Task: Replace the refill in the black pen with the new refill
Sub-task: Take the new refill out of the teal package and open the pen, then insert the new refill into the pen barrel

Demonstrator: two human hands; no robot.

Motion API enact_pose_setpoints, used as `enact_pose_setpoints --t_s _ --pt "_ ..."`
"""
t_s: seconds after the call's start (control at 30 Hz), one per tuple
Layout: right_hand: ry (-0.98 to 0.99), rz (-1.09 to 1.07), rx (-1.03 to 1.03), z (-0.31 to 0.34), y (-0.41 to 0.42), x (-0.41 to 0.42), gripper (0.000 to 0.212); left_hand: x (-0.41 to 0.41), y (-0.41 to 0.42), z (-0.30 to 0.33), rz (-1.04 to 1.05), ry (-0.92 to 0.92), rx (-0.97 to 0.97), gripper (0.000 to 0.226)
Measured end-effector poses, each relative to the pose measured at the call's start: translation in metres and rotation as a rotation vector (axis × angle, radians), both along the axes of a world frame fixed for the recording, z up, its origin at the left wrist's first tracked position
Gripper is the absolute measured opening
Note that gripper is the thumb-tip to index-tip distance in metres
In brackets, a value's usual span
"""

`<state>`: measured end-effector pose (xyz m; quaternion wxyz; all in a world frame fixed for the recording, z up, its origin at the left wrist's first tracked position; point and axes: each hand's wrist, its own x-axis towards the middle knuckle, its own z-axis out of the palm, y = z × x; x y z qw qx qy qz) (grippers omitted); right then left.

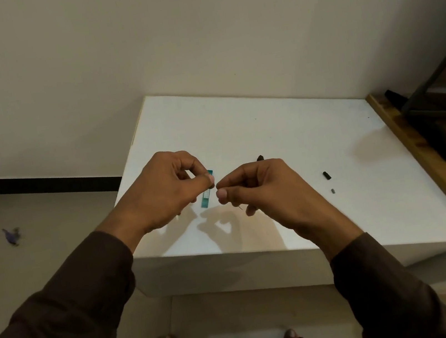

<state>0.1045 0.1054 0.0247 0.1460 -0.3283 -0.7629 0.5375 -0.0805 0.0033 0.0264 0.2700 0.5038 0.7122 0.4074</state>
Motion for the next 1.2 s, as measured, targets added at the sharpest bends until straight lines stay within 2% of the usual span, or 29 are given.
enact_pose_setpoints --t_s 0.13,0.27,0.43,0.5,0.67,0.77,0.87,0.97,1.1,1.2 --pt "0.018 0.01 -0.031 0.002 0.002 0.003 0.008 0.003 0.005 -0.001 0.0 0.013 0.012 0.013" --pt "0.049 -0.019 -0.07 0.002 0.004 0.005 0.01 0.003 0.007 -0.003 0.065 -0.033 0.054 0.022" --pt "0.2 -0.136 -0.248 0.007 0.01 0.015 0.008 0.005 0.012 -0.011 0.241 -0.052 0.107 0.029" --pt "0.269 -0.179 -0.333 0.011 0.013 0.021 0.008 0.009 0.015 -0.015 0.257 -0.07 0.099 0.03" --pt "0.419 -0.32 -0.473 0.015 0.023 0.043 0.007 0.034 0.029 -0.025 0.212 0.043 0.047 0.028" --pt "0.451 -0.397 -0.464 0.013 0.03 0.057 0.007 0.053 0.043 -0.03 0.187 0.095 0.006 0.023" --pt "0.387 -0.457 -0.35 0.011 0.036 0.067 0.005 0.07 0.056 -0.032 0.17 0.148 -0.019 0.02" --pt "0.316 -0.501 -0.258 0.009 0.041 0.075 0.003 0.083 0.067 -0.033 0.202 0.183 -0.037 0.026" --pt "0.344 -0.536 -0.263 0.008 0.045 0.08 0.004 0.101 0.082 -0.035 0.254 0.317 -0.078 0.039" --pt "0.377 -0.538 -0.275 0.008 0.046 0.079 0.007 0.113 0.088 -0.039 0.283 0.407 -0.139 0.039"
